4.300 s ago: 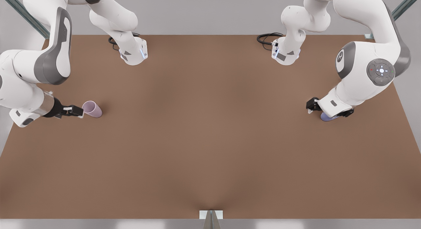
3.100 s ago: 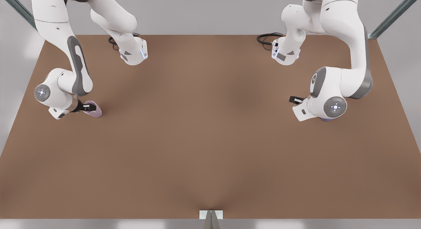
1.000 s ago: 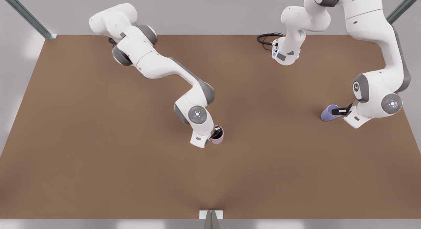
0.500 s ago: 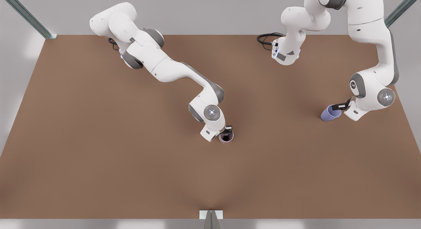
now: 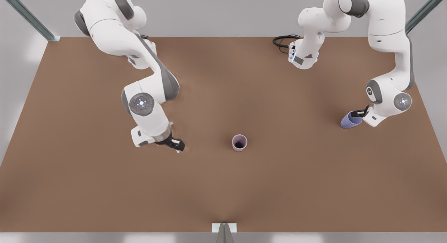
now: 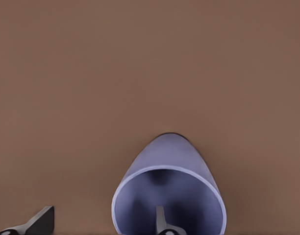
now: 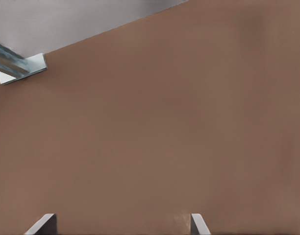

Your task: Stack the cups, with the pink cup at the bottom and the purple cup at the top

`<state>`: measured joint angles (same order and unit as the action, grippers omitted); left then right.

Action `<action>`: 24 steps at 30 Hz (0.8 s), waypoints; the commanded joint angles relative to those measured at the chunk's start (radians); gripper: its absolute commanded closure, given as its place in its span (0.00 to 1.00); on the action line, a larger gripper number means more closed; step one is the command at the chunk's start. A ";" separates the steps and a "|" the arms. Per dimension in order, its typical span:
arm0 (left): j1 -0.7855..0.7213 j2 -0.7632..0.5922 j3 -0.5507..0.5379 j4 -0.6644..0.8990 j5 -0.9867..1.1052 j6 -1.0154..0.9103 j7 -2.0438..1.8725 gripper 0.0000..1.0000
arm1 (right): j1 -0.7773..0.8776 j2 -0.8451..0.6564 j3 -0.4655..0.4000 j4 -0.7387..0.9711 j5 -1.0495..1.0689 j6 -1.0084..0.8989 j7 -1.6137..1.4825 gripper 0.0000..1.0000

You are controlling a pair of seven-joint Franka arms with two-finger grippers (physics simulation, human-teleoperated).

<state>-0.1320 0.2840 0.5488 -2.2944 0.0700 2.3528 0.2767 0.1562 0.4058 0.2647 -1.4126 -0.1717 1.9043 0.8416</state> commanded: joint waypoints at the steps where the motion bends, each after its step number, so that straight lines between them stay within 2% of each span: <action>1: 0.000 0.009 -0.003 -0.004 -0.050 0.025 0.041 0.00 | -0.153 -0.174 0.001 -0.178 0.055 -0.074 -0.502 0.00; 3: 0.000 0.009 -0.006 -0.008 -0.107 0.019 0.041 0.00 | -0.323 -0.271 0.001 -0.276 0.169 -0.077 -0.763 0.00; 4: 0.000 0.009 -0.007 -0.008 -0.125 0.016 0.041 0.06 | -0.359 -0.272 -0.001 -0.269 0.184 -0.099 -0.868 0.00; 7: 0.000 0.007 -0.007 -0.007 -0.139 0.016 0.041 0.32 | -0.359 -0.268 -0.002 -0.252 0.179 -0.122 -0.874 0.00; 9: 0.000 0.007 -0.007 -0.005 -0.139 0.014 0.041 0.39 | -0.359 -0.222 -0.002 -0.177 0.170 -0.122 -0.866 0.00; 11: -0.001 0.006 -0.010 -0.007 -0.139 0.011 0.041 0.55 | -0.356 -0.116 -0.002 -0.016 0.143 -0.197 -0.860 0.00; 13: -0.001 0.006 -0.020 -0.005 -0.141 0.011 0.041 0.71 | -0.356 -0.131 -0.002 -0.049 0.140 -0.202 -0.805 0.00; 16: -0.001 0.001 -0.021 -0.004 -0.141 0.009 0.041 0.79 | -0.354 -0.206 -0.002 -0.161 0.140 -0.140 -0.777 0.00; 20: -0.038 -0.049 -0.053 0.018 -0.139 -0.027 0.044 0.79 | -0.357 -0.205 -0.001 -0.164 0.146 -0.140 -0.779 0.00; 24: -0.185 -0.039 -0.055 0.263 -0.139 -0.247 0.018 0.79 | -0.354 -0.200 -0.001 -0.163 0.146 -0.139 -0.779 0.00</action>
<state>-0.2907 0.2461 0.4941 -2.0635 -0.0631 2.2484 0.2945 -0.1992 0.2050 0.2633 -1.5758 -0.0272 1.7647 0.2559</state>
